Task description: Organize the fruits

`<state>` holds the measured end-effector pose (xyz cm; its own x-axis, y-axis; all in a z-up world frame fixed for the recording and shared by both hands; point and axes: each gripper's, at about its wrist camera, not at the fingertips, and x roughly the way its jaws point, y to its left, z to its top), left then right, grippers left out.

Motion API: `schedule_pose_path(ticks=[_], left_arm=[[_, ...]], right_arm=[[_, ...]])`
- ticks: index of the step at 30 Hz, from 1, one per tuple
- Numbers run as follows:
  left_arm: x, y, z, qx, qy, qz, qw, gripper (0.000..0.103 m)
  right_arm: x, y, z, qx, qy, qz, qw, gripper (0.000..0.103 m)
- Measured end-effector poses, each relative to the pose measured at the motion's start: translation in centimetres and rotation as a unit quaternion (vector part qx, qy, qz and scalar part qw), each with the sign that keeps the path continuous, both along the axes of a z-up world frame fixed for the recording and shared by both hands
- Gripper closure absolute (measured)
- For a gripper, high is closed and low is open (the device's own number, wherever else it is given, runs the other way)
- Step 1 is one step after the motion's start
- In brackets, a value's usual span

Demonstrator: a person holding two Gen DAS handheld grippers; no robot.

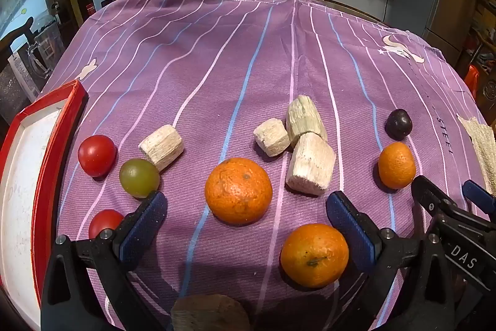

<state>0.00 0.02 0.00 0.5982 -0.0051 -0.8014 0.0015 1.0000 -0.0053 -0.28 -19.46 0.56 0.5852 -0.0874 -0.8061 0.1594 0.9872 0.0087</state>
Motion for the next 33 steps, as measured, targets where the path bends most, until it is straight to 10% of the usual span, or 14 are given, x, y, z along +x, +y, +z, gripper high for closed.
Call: schedule_pose_path(ticks=[22,33], left_arm=[[-0.4,0.4,0.0,0.002,0.012,-0.040,0.9991,0.000],[-8.7,4.6,6.7,-0.023,-0.098,0.027,0.9945,0.000]], right_arm=[[-0.7,0.6,0.3,0.002,0.013,0.014,1.000,0.000],[-4.0,1.6,1.8,-0.025,-0.016,0.026,0.999,0.000]])
